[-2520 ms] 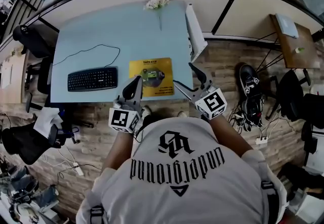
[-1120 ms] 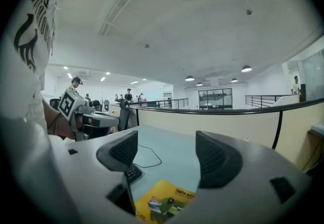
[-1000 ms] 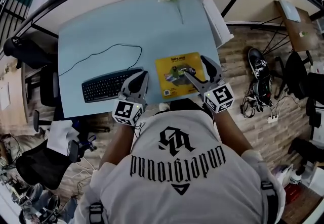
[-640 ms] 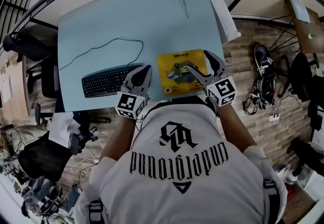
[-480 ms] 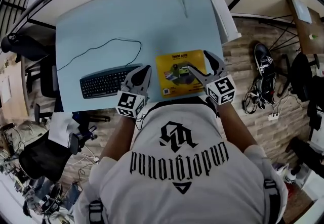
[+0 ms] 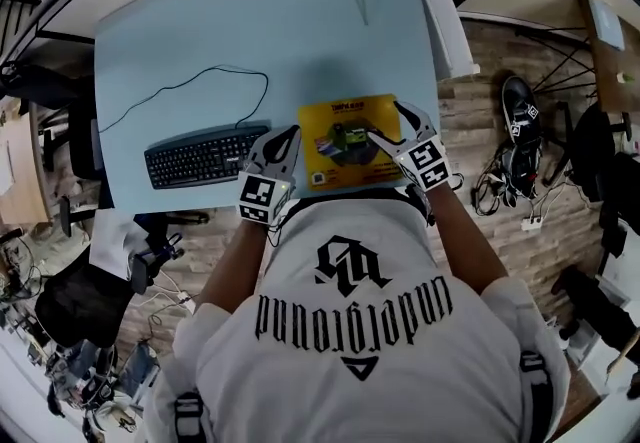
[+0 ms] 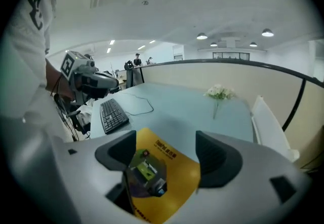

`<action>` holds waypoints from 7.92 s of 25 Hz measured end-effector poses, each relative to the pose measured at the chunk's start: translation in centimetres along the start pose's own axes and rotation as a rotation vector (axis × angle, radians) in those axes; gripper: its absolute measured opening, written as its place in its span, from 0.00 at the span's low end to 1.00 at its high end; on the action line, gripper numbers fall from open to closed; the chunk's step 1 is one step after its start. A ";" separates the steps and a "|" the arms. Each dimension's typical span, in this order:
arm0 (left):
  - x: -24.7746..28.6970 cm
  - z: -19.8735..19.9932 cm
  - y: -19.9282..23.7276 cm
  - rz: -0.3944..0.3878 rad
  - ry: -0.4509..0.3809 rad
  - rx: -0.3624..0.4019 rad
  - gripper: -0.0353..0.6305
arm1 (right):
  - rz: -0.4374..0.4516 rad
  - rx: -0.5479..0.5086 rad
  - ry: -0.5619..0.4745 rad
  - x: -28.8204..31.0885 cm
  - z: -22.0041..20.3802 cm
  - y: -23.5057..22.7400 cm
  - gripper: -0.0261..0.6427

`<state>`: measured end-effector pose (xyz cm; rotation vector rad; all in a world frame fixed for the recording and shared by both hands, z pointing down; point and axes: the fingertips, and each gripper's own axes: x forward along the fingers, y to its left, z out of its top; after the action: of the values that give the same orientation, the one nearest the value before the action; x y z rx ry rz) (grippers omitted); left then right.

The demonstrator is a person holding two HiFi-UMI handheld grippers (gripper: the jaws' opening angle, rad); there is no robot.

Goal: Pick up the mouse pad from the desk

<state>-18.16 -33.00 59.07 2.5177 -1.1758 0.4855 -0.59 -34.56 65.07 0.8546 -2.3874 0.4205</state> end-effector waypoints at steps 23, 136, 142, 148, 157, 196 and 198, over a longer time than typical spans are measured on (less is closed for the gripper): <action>6.0 -7.5 1.7 0.030 0.160 -0.086 0.06 | 0.107 -0.100 0.351 7.9 -11.7 -4.9 0.73; -13.5 1.9 -15.2 0.104 -0.227 0.086 0.06 | 0.034 -0.045 -0.288 -21.6 -0.7 12.0 0.08; -14.7 1.5 -19.0 0.156 -0.245 0.095 0.06 | 0.042 -0.056 -0.346 -25.6 -2.3 12.4 0.08; -16.9 0.4 -23.4 0.175 -0.259 0.090 0.06 | 0.054 -0.075 -0.395 -29.3 -4.0 13.9 0.08; -19.2 -1.2 -26.4 0.175 -0.250 0.108 0.06 | 0.058 -0.056 -0.414 -32.3 -6.0 17.2 0.08; -41.0 -8.6 -20.1 0.036 -0.313 0.102 0.06 | -0.065 -0.077 -0.476 -28.2 -3.0 42.5 0.08; -41.6 -8.8 -20.0 0.036 -0.316 0.096 0.06 | -0.069 -0.069 -0.477 -28.2 -3.0 43.1 0.08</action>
<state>-29.16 10.86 46.14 2.7325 -1.3383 0.1568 -9.72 12.61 46.15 1.1000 -2.7707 0.1097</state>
